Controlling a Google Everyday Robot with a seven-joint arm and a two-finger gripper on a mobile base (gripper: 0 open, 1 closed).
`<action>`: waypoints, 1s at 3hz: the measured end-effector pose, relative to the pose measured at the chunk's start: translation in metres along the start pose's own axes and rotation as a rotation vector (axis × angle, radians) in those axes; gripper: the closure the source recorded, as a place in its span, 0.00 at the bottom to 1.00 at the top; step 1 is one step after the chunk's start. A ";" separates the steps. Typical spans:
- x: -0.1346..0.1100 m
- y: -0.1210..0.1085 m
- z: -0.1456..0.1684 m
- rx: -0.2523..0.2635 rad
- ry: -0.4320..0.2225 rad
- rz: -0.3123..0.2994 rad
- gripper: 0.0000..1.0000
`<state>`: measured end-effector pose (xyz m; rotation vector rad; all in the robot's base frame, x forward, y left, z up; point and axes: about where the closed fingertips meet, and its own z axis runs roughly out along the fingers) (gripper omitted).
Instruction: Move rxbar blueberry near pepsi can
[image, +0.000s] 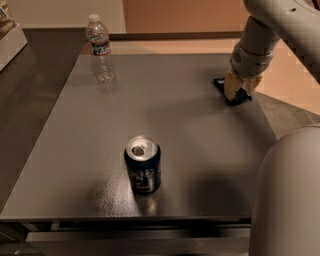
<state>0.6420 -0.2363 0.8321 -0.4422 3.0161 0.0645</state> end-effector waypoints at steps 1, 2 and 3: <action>0.000 0.000 -0.003 0.000 0.000 0.000 0.96; 0.000 0.010 -0.011 -0.001 -0.027 -0.044 1.00; 0.004 0.033 -0.024 -0.014 -0.056 -0.129 1.00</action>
Offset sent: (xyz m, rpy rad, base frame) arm -0.0182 0.0215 0.0303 0.0086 -0.0548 0.1089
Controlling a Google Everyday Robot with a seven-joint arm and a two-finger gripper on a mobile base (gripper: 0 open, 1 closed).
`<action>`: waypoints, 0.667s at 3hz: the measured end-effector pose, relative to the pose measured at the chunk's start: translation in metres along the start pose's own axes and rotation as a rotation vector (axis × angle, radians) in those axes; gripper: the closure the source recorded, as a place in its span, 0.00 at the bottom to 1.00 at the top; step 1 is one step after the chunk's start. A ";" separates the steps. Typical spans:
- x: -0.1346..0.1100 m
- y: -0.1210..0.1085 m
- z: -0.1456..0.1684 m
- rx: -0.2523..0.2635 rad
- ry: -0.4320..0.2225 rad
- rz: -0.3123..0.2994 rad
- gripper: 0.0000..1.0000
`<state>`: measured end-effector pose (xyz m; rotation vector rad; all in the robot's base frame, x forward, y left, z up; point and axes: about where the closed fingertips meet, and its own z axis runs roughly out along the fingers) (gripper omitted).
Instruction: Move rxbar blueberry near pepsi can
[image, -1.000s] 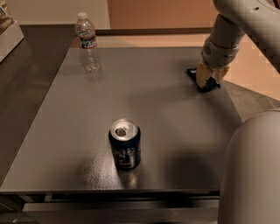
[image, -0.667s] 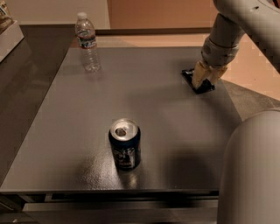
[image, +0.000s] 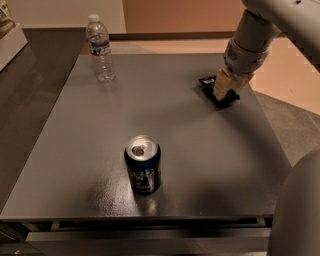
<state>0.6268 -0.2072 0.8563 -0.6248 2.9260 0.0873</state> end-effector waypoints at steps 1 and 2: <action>0.008 0.034 -0.011 -0.028 -0.017 -0.106 1.00; 0.026 0.070 -0.011 -0.070 -0.001 -0.185 1.00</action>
Offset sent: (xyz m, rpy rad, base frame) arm -0.1000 0.0811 0.0054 0.0604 0.0627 0.3031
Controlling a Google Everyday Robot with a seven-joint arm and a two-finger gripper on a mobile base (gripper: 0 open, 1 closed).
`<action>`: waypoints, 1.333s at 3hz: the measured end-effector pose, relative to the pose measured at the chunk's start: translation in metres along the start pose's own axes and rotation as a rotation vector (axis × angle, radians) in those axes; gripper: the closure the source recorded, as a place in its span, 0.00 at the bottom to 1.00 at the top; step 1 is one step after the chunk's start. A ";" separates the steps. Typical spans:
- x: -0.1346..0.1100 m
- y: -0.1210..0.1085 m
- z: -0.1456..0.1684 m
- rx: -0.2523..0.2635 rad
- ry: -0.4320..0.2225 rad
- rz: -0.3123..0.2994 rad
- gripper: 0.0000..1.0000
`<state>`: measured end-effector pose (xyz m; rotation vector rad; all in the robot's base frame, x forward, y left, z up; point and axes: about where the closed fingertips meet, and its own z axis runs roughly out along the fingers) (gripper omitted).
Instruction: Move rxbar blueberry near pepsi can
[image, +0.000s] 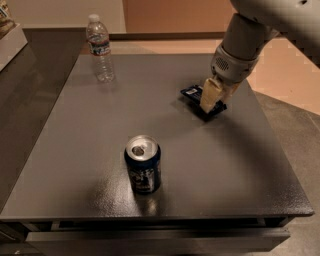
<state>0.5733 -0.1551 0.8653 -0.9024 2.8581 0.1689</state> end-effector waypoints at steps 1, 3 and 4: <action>0.016 0.034 0.007 -0.049 0.025 -0.054 1.00; 0.042 0.086 0.006 -0.104 0.044 -0.163 1.00; 0.053 0.110 0.001 -0.111 0.042 -0.228 1.00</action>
Offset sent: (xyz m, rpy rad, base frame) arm -0.0956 0.0484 -0.0140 0.0615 0.1071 0.1821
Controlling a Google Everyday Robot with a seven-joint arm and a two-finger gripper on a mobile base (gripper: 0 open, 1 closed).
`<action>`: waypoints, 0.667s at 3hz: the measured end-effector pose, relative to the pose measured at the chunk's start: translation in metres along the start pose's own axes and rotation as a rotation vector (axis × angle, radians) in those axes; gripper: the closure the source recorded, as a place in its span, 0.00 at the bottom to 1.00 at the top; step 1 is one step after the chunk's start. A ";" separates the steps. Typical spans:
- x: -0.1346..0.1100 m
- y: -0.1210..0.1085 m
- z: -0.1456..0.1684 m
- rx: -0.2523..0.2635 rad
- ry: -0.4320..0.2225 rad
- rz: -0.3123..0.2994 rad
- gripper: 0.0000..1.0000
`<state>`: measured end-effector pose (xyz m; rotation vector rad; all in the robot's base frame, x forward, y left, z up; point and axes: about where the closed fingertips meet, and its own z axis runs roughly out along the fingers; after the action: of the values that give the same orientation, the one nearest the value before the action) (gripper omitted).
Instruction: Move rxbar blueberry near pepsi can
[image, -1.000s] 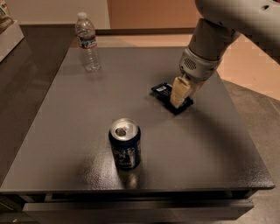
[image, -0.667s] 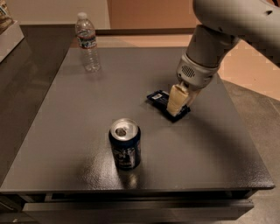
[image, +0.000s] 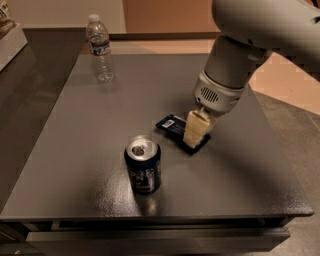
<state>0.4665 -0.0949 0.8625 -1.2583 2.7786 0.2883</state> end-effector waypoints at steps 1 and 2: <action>0.006 0.027 0.004 -0.015 0.009 -0.060 1.00; 0.009 0.045 0.009 -0.020 0.016 -0.097 1.00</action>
Offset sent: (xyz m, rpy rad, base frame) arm -0.0614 0.0352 -0.0073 -0.0028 0.0140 0.1495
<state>0.4266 -0.0708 0.8589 -1.4008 2.7242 0.3015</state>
